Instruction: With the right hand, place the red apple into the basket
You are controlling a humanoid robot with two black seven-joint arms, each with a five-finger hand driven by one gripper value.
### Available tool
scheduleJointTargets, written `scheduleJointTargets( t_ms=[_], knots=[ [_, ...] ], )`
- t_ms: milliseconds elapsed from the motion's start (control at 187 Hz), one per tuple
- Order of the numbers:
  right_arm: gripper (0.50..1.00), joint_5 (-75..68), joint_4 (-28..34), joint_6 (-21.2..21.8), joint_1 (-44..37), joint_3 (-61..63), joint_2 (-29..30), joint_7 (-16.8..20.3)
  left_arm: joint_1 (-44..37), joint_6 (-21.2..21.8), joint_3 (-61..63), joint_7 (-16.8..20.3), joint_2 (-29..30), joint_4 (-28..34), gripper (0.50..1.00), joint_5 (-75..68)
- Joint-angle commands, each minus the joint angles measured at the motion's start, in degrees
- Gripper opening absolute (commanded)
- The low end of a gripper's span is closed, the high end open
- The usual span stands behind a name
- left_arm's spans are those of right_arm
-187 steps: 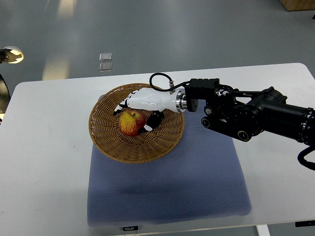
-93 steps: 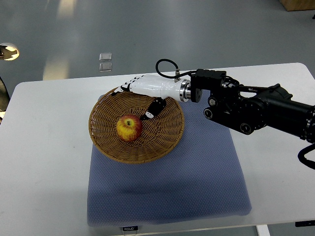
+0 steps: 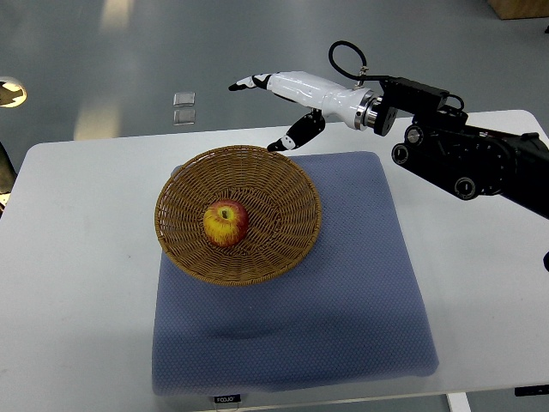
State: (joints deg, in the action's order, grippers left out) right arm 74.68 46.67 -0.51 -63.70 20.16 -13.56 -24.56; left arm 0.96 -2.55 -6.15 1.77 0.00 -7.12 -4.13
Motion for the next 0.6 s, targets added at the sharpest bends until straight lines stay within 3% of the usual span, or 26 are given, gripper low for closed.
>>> scheduleJointTargets(
  t_ms=[0, 391, 535, 594],
  knots=[
    [0.917, -7.0, -0.2, 0.0, 1.5, 2.0, -1.4, 0.0, 0.0, 0.0, 0.0, 0.0, 0.0, 0.0, 1.000, 0.0],
    [0.917, -39.3, -2.1, 0.4, 7.8, 12.5, -0.9, -1.9, 0.0, 0.0, 0.0, 0.0, 0.0, 0.0, 1.000, 0.0],
    [0.917, -47.7, -4.6, 3.1, 10.3, 14.1, -0.8, -1.4, 0.0, 0.0, 0.0, 0.0, 0.0, 0.0, 1.000, 0.0],
    [0.917, -57.3, -6.0, 5.1, 12.2, 14.3, -0.8, -1.3, 0.0, 0.0, 0.0, 0.1, 0.0, 0.0, 1.000, 0.0]
  ],
)
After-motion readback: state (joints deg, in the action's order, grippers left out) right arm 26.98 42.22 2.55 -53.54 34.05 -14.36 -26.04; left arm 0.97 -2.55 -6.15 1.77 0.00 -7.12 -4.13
